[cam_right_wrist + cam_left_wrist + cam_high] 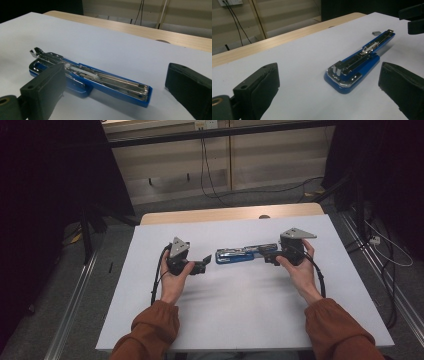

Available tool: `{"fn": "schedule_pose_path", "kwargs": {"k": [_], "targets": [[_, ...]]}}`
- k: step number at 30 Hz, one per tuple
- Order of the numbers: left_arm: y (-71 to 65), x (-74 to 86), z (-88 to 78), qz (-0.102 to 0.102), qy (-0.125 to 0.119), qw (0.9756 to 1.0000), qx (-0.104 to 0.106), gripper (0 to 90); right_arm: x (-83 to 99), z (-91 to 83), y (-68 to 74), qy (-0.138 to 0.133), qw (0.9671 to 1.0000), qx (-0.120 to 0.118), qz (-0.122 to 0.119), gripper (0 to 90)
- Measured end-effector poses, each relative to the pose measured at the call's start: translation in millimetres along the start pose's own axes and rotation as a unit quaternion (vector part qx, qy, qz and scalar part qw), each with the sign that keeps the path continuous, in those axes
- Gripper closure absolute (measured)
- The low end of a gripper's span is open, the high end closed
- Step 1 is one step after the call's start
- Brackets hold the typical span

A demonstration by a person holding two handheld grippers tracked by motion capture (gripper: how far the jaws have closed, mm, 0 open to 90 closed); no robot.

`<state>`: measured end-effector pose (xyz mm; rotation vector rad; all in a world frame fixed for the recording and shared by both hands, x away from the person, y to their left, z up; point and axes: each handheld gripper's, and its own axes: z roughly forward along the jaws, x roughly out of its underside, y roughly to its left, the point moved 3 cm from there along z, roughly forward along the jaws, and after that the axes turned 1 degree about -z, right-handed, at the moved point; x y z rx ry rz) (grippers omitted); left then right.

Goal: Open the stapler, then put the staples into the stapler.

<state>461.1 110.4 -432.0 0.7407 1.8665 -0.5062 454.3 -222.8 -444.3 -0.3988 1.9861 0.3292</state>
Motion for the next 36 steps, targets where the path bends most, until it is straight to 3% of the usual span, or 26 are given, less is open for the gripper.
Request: {"fn": "schedule_pose_path", "kwargs": {"k": [6,7,13,18,21,25,30,31,36], "targets": [[-6.6,6.5,-17.7,-0.002,-0.009,0.9999,0.005,3.5,5.7,-11.8,-10.2,0.013,0.9999,0.003,0.002,2.9],[-7.5,8.7,-20.8,-0.002,-0.009,0.9999,0.009,3.6,7.9,-16.4,-13.7,0.012,0.9999,0.004,-0.009,3.0],[-11.5,19.9,-37.5,0.002,-0.002,0.9999,0.013,3.6,12.5,-28.1,-19.7,0.018,0.9996,0.001,-0.022,3.9],[-14.8,24.4,-50.8,0.001,-0.013,0.9999,0.006,3.6,14.1,-35.7,-30.0,0.016,0.9997,0.009,-0.014,5.0],[-14.3,29.4,-62.0,-0.015,-0.024,0.9996,0.002,3.5,9.6,-41.7,-38.1,0.007,0.9997,0.019,-0.013,4.4],[-11.6,35.0,-71.8,-0.019,-0.029,0.9994,-0.01,3.4,7.3,-46.0,-44.7,0.01,0.9996,0.023,-0.013,2.7],[-9.4,37.9,-79.9,-0.029,-0.033,0.9987,-0.024,2.9,6.4,-45.9,-51.7,0.024,0.9994,0.019,-0.013,2.8],[-10.5,40.1,-83.3,-0.032,-0.029,0.9989,-0.02,2.9,5.8,-45.0,-55.4,0.04,0.9991,0.006,-0.011,5.5],[-11.8,46.6,-92.1,-0.024,-0.029,0.999,-0.022,3.0,3.4,-42.9,-62.1,0.049,0.9985,0.008,-0.021,7.0]]}}
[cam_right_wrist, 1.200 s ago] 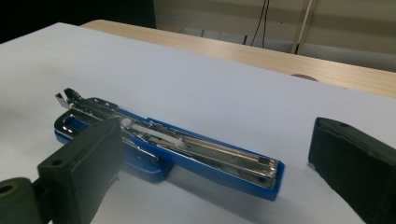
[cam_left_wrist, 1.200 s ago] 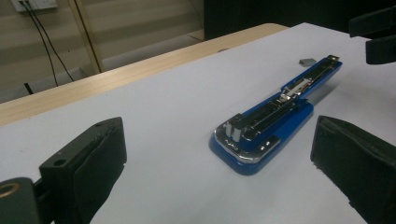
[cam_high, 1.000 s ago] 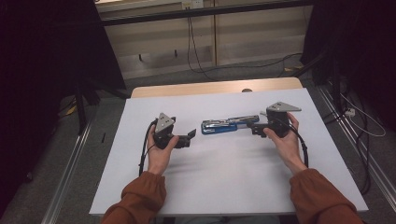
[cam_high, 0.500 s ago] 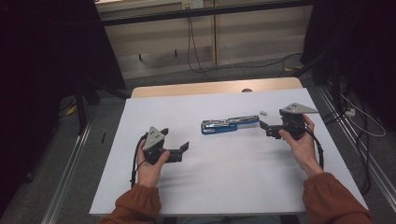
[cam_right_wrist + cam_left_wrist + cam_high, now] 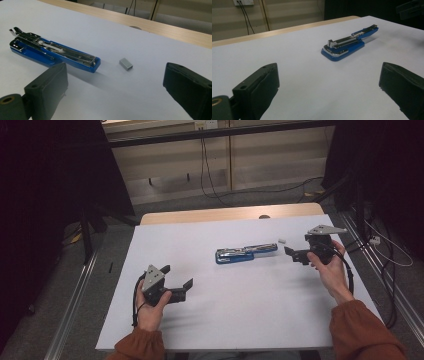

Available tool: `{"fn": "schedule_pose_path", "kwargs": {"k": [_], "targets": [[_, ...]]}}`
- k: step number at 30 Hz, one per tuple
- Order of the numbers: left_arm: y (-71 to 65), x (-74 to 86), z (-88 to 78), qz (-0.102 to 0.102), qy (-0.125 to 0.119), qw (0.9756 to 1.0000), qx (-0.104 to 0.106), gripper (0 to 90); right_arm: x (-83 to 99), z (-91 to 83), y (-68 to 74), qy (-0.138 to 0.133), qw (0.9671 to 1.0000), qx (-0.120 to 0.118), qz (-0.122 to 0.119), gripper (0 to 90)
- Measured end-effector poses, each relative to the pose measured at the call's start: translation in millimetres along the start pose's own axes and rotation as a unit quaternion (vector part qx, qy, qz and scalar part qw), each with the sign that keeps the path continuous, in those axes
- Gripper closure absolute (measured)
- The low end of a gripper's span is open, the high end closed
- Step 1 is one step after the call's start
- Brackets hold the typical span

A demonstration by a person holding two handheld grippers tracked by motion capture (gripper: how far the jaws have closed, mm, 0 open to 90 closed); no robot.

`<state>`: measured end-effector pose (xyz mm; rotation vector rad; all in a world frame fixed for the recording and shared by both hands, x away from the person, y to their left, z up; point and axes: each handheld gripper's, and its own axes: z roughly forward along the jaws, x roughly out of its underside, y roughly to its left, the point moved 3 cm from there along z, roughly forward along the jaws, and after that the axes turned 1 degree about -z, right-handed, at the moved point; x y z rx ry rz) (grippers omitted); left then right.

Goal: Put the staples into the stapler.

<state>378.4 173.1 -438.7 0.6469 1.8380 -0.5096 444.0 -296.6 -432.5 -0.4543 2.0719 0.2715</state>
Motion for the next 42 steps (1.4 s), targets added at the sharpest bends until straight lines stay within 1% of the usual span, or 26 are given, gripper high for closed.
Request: {"fn": "schedule_pose_path", "kwargs": {"k": [1,2,3,4,5,6,7,8,10,11,12,15,16,17,18,20,22,23,25,26,30,33,37,38,41,42], "targets": [[-0.4,0.6,-3.5,-0.002,-0.003,1.0,-0.001,3.0,-0.9,0.0,-1.7,-0.001,1.0,0.006,-0.006,7.6],[-0.4,0.6,-3.5,-0.002,-0.003,1.0,-0.001,3.0,-0.9,0.0,-1.7,-0.001,1.0,0.006,-0.006,7.6],[-1.1,1.2,-7.7,-0.003,-0.006,1.0,0.001,3.0,-2.0,0.5,-3.7,0.005,1.0,-0.004,-0.003,9.9],[-1.1,1.2,-7.7,-0.003,-0.006,1.0,0.001,3.0,-2.0,0.5,-3.7,0.005,1.0,-0.004,-0.003,9.9],[-1.6,1.9,-10.8,-0.005,-0.007,1.0,-0.003,3.0,-3.2,2.1,-6.6,0.013,0.9999,-0.004,-0.009,10.3],[-1.6,1.9,-10.8,-0.005,-0.007,1.0,-0.003,3.0,-4.1,3.6,-8.2,0.018,0.9998,-0.01,-0.005,10.2],[-1.8,1.5,-11.9,-0.005,-0.009,0.9999,-0.001,3.0,-4.1,3.6,-8.2,0.018,0.9998,-0.01,-0.005,10.2],[-2.8,0.7,-12.7,-0.003,-0.013,0.9999,-0.002,3.0,-6.2,6.8,-10.9,0.024,0.9996,-0.015,-0.002,10.2],[-3.7,1.0,-13.4,0.0,-0.013,0.9999,-0.002,3.0,-9.1,10.6,-13.2,0.033,0.9993,-0.018,-0.004,10.2],[-3.7,1.0,-13.4,0.0,-0.013,0.9999,-0.002,3.0,-9.1,10.6,-13.2,0.033,0.9993,-0.018,-0.004,10.2],[-4.2,1.4,-13.7,0.001,-0.012,0.9999,0.0,3.0,-12.0,13.2,-15.6,0.038,0.999,-0.024,0.003,10.6],[-4.3,2.1,-12.9,-0.001,-0.006,1.0,-0.002,3.0,-13.5,15.7,-18.0,0.04,0.9987,-0.029,0.006,11.2],[-4.7,2.1,-13.1,-0.001,-0.008,1.0,-0.002,3.0,-14.3,18.0,-19.6,0.048,0.9981,-0.039,-0.001,10.7],[-4.8,2.1,-13.6,0.003,-0.007,1.0,-0.002,3.0,-14.3,18.0,-19.6,0.048,0.9981,-0.039,-0.001,10.7],[-5.2,1.7,-14.3,0.002,-0.011,0.9999,-0.002,3.0,-16.0,19.7,-21.0,0.052,0.9976,-0.043,-0.013,10.1],[-4.8,1.3,-14.4,0.002,-0.013,0.9999,-0.004,3.0,-18.3,20.6,-22.8,0.046,0.9977,-0.047,-0.013,9.1],[-4.7,1.4,-14.0,0.002,-0.013,0.9999,-0.005,3.1,-19.0,20.9,-23.8,0.046,0.9975,-0.05,-0.016,8.4],[-4.6,1.5,-13.8,0.003,-0.011,0.9999,-0.005,3.0,-19.4,21.3,-24.4,0.048,0.9973,-0.052,-0.017,8.4],[-5.3,1.6,-13.0,0.002,-0.011,0.9999,-0.001,3.0,-20.7,23.9,-27.7,0.061,0.9963,-0.056,-0.023,8.5],[-5.5,1.5,-12.7,0.004,-0.01,0.9999,-0.001,3.0,-22.3,24.4,-29.1,0.065,0.9961,-0.053,-0.027,9.1],[-6.3,1.0,-10.5,0.007,-0.011,0.9999,0.0,3.0,-28.5,25.6,-34.8,0.062,0.9965,-0.047,-0.031,11.7],[-6.5,1.2,-9.5,0.006,-0.01,0.9999,0.003,3.0,-29.3,27.7,-39.3,0.076,0.9956,-0.042,-0.033,12.1],[-7.3,1.0,-8.6,0.007,-0.009,0.9999,0.004,3.0,-34.4,28.4,-43.4,0.074,0.9959,-0.037,-0.037,14.4],[-7.4,1.1,-8.5,0.007,-0.008,0.9999,0.005,3.0,-35.0,29.4,-45.0,0.076,0.9956,-0.037,-0.04,16.1],[-7.5,1.2,-8.1,0.008,-0.008,0.9999,0.005,3.0,-34.7,33.9,-47.4,0.1,0.993,-0.037,-0.051,20.1],[-7.5,1.2,-8.0,0.008,-0.008,0.9999,0.005,3.0,-35.7,35.9,-48.3,0.102,0.9927,-0.036,-0.054,21.0]]}}
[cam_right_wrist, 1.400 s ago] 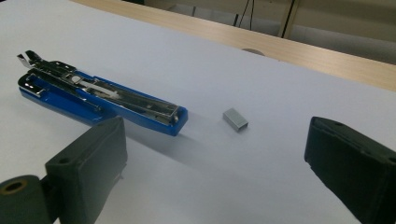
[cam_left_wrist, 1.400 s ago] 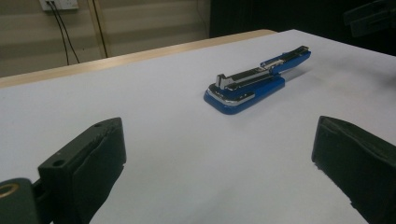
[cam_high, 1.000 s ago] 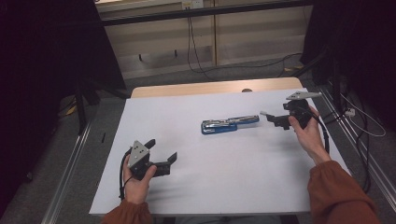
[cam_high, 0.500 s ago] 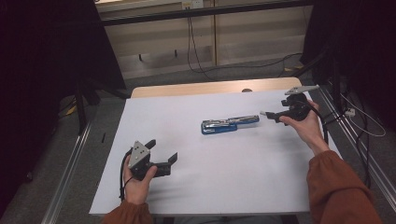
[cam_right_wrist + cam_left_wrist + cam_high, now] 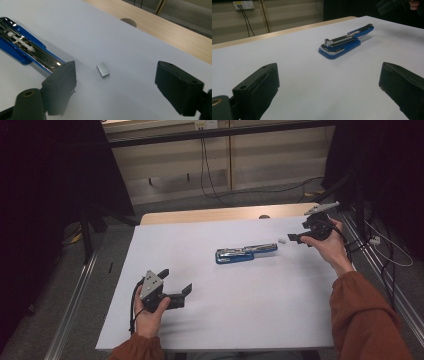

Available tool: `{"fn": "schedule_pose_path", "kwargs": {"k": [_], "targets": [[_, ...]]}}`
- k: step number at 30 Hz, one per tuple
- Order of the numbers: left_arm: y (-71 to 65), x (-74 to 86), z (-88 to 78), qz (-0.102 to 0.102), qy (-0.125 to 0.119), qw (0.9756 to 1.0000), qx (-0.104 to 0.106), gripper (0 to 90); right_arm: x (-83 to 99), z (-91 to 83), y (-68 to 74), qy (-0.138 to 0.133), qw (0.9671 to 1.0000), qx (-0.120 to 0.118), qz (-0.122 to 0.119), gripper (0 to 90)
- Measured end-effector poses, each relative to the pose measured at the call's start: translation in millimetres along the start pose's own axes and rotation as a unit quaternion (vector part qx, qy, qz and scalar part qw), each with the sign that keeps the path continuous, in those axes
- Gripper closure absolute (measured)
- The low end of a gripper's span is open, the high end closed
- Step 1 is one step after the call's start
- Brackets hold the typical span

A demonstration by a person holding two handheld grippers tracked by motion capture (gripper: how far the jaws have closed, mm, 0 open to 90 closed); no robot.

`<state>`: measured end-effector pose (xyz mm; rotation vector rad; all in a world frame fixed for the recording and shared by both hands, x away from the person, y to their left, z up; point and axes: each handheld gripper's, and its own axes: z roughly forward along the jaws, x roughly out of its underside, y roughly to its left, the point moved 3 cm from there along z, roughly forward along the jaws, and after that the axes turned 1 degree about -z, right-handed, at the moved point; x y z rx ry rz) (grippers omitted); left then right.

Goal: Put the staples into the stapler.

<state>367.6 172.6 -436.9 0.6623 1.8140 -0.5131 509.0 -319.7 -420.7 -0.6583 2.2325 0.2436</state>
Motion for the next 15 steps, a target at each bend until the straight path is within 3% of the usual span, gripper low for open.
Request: {"fn": "schedule_pose_path", "kwargs": {"k": [13,15], "targets": [[0.1,0.7,1.0,0.001,0.004,1.0,0.001,3.0,4.7,31.2,5.1,0.045,0.9982,-0.009,-0.038,33.0],[0.1,0.7,1.3,0.0,0.003,1.0,0.001,3.0,3.3,33.1,7.1,0.05,0.9975,-0.017,-0.047,39.2]]}}
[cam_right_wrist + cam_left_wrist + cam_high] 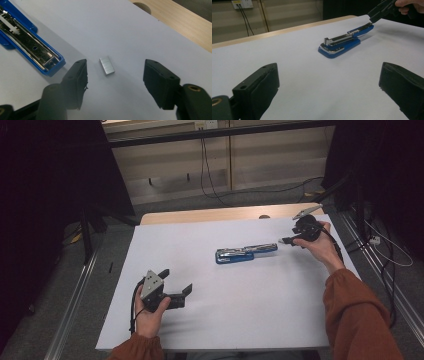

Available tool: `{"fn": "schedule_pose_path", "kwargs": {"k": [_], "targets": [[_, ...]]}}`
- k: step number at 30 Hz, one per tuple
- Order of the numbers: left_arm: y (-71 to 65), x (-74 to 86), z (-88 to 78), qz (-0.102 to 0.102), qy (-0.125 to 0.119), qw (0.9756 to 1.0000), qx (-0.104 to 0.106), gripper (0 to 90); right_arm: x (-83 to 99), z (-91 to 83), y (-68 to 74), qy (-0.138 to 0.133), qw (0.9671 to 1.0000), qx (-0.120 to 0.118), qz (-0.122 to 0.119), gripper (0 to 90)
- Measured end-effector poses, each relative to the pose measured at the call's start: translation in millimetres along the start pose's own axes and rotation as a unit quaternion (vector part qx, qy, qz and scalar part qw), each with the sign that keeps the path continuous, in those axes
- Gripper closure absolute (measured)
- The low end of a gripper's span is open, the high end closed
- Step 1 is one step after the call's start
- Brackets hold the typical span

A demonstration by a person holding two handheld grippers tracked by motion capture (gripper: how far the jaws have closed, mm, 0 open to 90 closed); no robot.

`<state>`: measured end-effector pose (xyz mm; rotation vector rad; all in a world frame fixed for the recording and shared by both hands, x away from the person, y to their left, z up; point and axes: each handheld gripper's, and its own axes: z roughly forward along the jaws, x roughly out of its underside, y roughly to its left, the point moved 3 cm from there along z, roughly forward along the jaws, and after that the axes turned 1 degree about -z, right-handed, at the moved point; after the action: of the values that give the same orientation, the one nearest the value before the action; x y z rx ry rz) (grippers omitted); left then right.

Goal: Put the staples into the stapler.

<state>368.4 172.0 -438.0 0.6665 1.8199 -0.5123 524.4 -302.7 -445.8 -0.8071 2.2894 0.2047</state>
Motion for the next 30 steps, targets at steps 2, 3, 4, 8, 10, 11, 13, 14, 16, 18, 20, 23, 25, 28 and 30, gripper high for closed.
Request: {"fn": "schedule_pose_path", "kwargs": {"k": [2,3,4,8,10,11,13,14,16,18,20,23,25,28,30], "targets": [[-0.1,-0.1,-0.2,0.001,0.001,1.0,0.001,3.0,0.0,0.5,0.4,0.004,1.0,0.0,-0.003,40.3],[-0.3,-0.1,0.1,0.001,0.0,1.0,0.002,3.0,0.8,1.6,0.0,0.007,1.0,0.0,-0.001,39.5],[-0.3,-0.1,0.1,0.002,0.001,1.0,0.002,3.0,0.8,1.6,0.0,0.007,1.0,0.0,-0.001,39.5],[-0.3,-0.1,1.4,0.002,0.0,1.0,0.004,3.0,1.0,1.0,-1.8,0.011,0.9999,0.0,-0.009,41.2],[-0.3,0.1,2.2,0.001,0.001,1.0,0.005,3.0,2.1,1.1,-2.4,0.016,0.9998,-0.006,-0.008,43.9],[-0.4,0.1,2.5,0.001,0.001,1.0,0.005,3.0,2.8,2.0,-2.8,0.017,0.9998,-0.005,-0.011,43.6],[-0.5,0.2,2.9,0.001,0.001,1.0,0.006,3.0,4.2,4.5,-2.8,0.021,0.9997,-0.005,-0.011,44.0],[-0.5,0.3,3.2,0.001,0.002,1.0,0.006,3.0,4.2,5.5,-2.7,0.021,0.9997,-0.003,-0.01,43.0],[-0.2,0.3,3.2,0.0,0.002,1.0,0.006,3.0,2.6,4.7,-2.8,0.018,0.9997,0.007,-0.012,40.8],[0.5,0.8,3.2,0.001,0.004,1.0,0.004,3.0,-2.5,-3.6,-2.7,0.014,0.9998,0.013,-0.008,38.4],[0.4,0.7,3.2,0.001,0.004,1.0,0.005,3.0,-5.7,-8.4,-4.0,0.033,0.9989,0.026,-0.019,35.2],[-0.4,0.9,3.4,0.0,0.005,1.0,0.006,3.0,-22.6,-30.4,-5.4,-0.001,0.9997,0.018,-0.014,33.9],[-1.1,1.1,3.2,0.0,0.006,1.0,0.007,3.0,-36.0,-42.7,-4.8,0.01,0.9993,0.019,-0.032,33.3],[-1.5,1.0,2.9,0.002,0.005,1.0,0.006,3.0,-41.7,-43.2,-5.3,0.016,0.9989,0.012,-0.043,33.7],[-1.4,1.2,3.1,0.002,0.006,1.0,0.006,3.0,-45.0,-38.3,-6.2,0.032,0.998,0.013,-0.054,35.3]]}}
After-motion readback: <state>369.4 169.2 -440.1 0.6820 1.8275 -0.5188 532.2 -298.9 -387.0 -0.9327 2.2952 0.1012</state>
